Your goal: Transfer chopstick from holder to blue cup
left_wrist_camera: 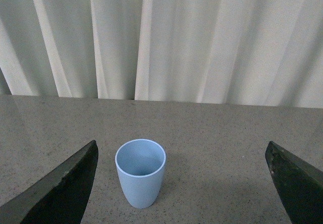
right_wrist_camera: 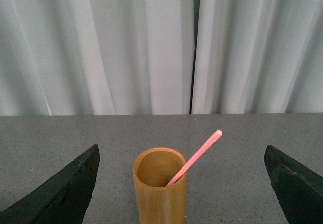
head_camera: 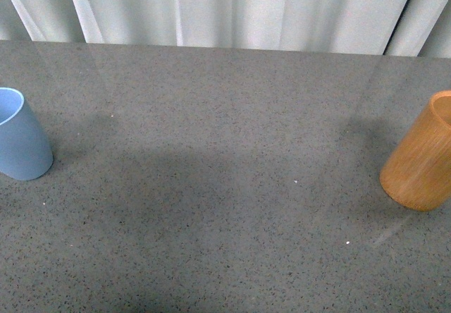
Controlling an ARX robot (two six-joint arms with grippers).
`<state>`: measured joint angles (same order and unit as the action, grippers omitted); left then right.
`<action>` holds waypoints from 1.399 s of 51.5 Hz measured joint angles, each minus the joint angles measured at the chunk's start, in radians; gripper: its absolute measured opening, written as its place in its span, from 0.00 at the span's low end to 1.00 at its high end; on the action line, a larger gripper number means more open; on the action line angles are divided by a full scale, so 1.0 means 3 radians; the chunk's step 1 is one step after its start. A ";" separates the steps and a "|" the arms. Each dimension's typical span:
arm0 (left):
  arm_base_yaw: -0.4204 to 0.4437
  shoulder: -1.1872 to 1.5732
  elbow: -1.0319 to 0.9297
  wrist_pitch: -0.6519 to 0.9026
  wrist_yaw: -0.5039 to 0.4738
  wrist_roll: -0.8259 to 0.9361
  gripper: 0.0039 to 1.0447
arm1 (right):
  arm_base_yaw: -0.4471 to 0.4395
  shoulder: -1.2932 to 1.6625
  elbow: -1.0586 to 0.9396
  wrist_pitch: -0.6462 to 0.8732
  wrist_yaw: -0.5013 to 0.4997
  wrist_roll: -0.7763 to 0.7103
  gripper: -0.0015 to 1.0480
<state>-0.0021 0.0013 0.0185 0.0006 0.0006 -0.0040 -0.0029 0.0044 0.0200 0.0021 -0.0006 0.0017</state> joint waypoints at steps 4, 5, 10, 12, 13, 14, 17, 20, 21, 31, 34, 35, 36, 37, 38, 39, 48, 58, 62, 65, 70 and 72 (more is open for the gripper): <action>0.0000 0.0000 0.0000 0.0000 0.0000 -0.0001 0.94 | 0.0000 0.0000 0.0000 0.0000 0.0000 0.0000 0.90; 0.0000 0.0000 0.0000 0.0000 0.0000 -0.0001 0.94 | 0.0000 0.0000 0.0000 0.0000 0.0000 0.0000 0.90; 0.0000 0.0000 0.0000 0.0000 0.0000 -0.0001 0.94 | 0.0000 0.0000 0.0000 0.0000 0.0000 0.0000 0.90; 0.0000 0.0000 0.0000 0.0000 0.0000 -0.0001 0.94 | 0.0000 0.0000 0.0000 0.0000 0.0000 0.0000 0.90; 0.0000 0.0000 0.0000 0.0000 0.0000 0.0000 0.94 | 0.0000 0.0000 0.0000 0.0000 0.0000 0.0000 0.90; 0.0000 0.0000 0.0000 0.0000 0.0000 -0.0001 0.94 | 0.0000 0.0000 0.0000 0.0000 0.0000 0.0000 0.90; 0.0000 0.0000 0.0000 0.0000 0.0000 -0.0001 0.94 | 0.0000 0.0000 0.0000 0.0000 0.0000 0.0000 0.90; 0.0000 0.0000 0.0000 0.0000 0.0000 -0.0001 0.94 | 0.0000 0.0000 0.0000 0.0000 0.0000 0.0000 0.90; 0.0000 0.0000 0.0000 0.0000 0.0000 -0.0001 0.94 | 0.0000 0.0000 0.0000 0.0000 0.0000 0.0000 0.90; 0.0000 0.0000 0.0000 0.0000 0.0000 -0.0001 0.94 | 0.0000 0.0000 0.0000 0.0000 0.0000 0.0000 0.90; 0.0000 0.0000 0.0000 0.0000 0.0000 -0.0001 0.94 | 0.0000 0.0000 0.0000 0.0000 0.0000 0.0000 0.90; 0.0000 0.0000 0.0000 0.0000 0.0000 -0.0001 0.94 | 0.0000 0.0000 0.0000 0.0000 0.0000 0.0000 0.90; 0.0000 0.0000 0.0000 0.0000 0.0000 -0.0001 0.94 | 0.0000 0.0000 0.0000 0.0000 0.0000 0.0000 0.90; 0.0000 0.0000 0.0000 0.0000 0.0000 -0.0001 0.94 | 0.0000 0.0000 0.0000 0.0000 0.0000 0.0000 0.90; 0.0000 0.0000 0.0000 0.0000 0.0000 -0.0001 0.94 | 0.0000 0.0000 0.0000 0.0000 0.0000 0.0000 0.90; 0.0000 0.0000 0.0000 0.0000 0.0000 -0.0001 0.94 | 0.0000 0.0000 0.0000 0.0000 0.0000 0.0000 0.90; 0.0000 0.0000 0.0000 0.0000 0.0000 -0.0001 0.94 | 0.0000 0.0000 0.0000 0.0000 0.0000 0.0000 0.90; 0.0000 0.0000 0.0000 0.0000 0.0000 -0.0001 0.94 | 0.0000 0.0000 0.0000 0.0000 0.0000 0.0000 0.90; -0.0084 0.0080 0.0039 -0.0148 -0.0318 -0.0136 0.94 | 0.0000 0.0000 0.0000 0.0000 0.0000 0.0000 0.90; -0.0146 0.0429 0.0149 -0.0394 -0.0819 -0.0444 0.94 | 0.0000 0.0000 0.0000 0.0000 0.0003 0.0001 0.90; 0.0102 0.1184 0.0264 -0.0192 -0.0706 -0.0568 0.94 | 0.0000 0.0000 0.0000 0.0000 0.0001 0.0000 0.90; 0.0229 0.1534 0.0408 -0.0132 -0.0570 -0.0497 0.94 | 0.0000 0.0000 0.0000 0.0000 0.0000 0.0000 0.90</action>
<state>0.0666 0.4614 0.1410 -0.0391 -0.1703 -0.1532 -0.0029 0.0044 0.0200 0.0021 -0.0006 0.0017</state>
